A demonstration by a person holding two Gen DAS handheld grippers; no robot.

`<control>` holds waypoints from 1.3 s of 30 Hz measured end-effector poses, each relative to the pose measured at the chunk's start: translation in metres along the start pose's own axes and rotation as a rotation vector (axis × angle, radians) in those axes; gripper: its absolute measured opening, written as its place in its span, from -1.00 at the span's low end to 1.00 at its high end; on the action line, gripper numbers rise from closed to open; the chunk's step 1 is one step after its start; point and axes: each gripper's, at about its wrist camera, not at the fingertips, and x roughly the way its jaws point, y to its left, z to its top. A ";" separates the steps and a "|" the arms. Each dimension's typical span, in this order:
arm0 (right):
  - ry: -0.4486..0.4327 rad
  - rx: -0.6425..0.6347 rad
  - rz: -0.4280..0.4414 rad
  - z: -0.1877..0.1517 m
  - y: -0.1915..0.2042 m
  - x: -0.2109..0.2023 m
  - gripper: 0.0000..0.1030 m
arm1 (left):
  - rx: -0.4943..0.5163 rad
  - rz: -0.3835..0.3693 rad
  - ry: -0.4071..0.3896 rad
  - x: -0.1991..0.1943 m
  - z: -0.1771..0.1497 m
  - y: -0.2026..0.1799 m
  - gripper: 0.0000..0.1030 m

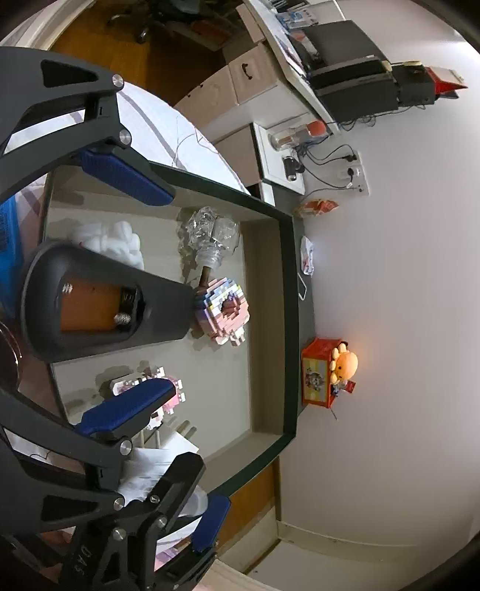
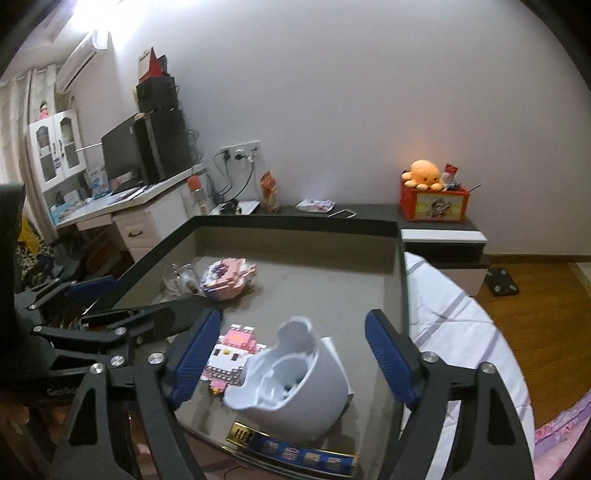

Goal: Organize rigid objects
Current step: 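Lower the bottle and adapter into the pink box and open both tools, then withdraw both tools from the pink box back toward the remaining items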

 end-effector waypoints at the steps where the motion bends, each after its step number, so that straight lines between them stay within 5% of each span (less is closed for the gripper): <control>1: 0.003 0.003 0.000 0.000 0.000 0.000 0.60 | 0.006 0.006 0.002 0.001 -0.001 -0.001 0.88; 7: 0.004 -0.011 -0.026 0.004 0.004 -0.011 0.68 | -0.004 -0.005 0.017 -0.007 -0.006 -0.002 0.95; 9: -0.009 -0.015 -0.032 0.004 0.004 -0.017 1.00 | -0.009 -0.002 0.016 -0.014 -0.007 -0.001 0.98; 18: -0.047 -0.023 -0.045 -0.001 0.017 -0.061 1.00 | -0.005 0.014 -0.043 -0.080 -0.018 0.002 0.99; 39: -0.293 -0.143 -0.083 -0.016 0.093 -0.224 1.00 | -0.018 0.069 -0.380 -0.275 -0.063 0.018 1.00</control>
